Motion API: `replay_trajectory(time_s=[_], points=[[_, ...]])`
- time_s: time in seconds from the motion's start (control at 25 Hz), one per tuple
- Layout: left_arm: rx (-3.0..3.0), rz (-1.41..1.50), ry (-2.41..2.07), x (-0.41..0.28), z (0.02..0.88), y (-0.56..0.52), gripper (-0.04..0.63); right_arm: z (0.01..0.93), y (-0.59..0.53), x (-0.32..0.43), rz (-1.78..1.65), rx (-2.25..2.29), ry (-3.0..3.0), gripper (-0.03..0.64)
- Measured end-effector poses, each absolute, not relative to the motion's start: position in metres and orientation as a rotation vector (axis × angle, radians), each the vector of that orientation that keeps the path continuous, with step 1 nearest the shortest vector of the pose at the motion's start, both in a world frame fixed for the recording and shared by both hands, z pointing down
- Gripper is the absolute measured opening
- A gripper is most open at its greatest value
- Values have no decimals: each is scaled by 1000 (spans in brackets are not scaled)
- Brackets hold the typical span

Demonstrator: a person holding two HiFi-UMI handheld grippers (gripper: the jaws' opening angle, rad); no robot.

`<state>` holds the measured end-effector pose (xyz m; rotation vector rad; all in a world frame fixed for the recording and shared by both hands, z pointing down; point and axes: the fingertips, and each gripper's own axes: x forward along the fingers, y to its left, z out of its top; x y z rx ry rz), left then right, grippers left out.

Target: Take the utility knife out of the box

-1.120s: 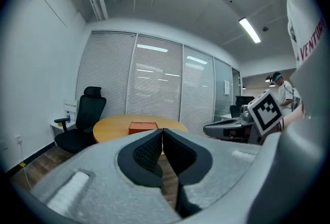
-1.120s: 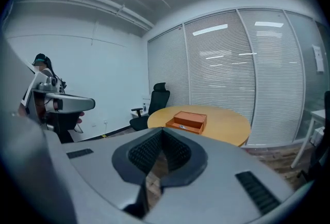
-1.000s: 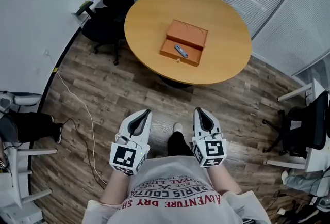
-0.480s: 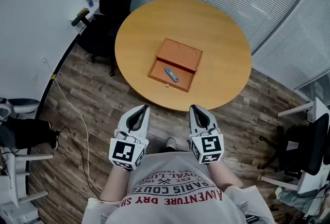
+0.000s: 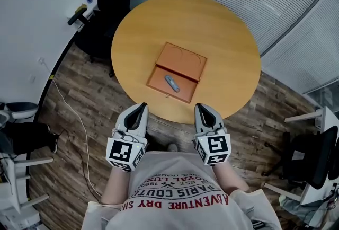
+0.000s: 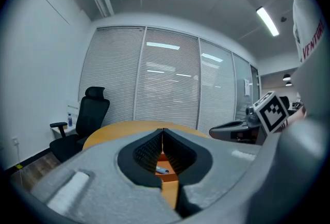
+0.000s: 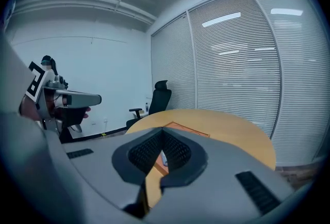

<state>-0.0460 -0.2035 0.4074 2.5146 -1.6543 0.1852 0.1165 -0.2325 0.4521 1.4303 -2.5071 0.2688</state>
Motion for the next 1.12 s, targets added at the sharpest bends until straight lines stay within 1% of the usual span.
replay_trajectory(time_s=[0.36,0.56,1.12], points=[[2614,199,-1495,-67,407,-288,11,465,-299,104,341,1548,-2390,6],[2659,226,-1386,-85,408,-332,11,480,-329,81,424,1519,-2322,6],[2630,336,-1153,-123,471,-406,11,593,-377,36,615,1265,-2047,8]])
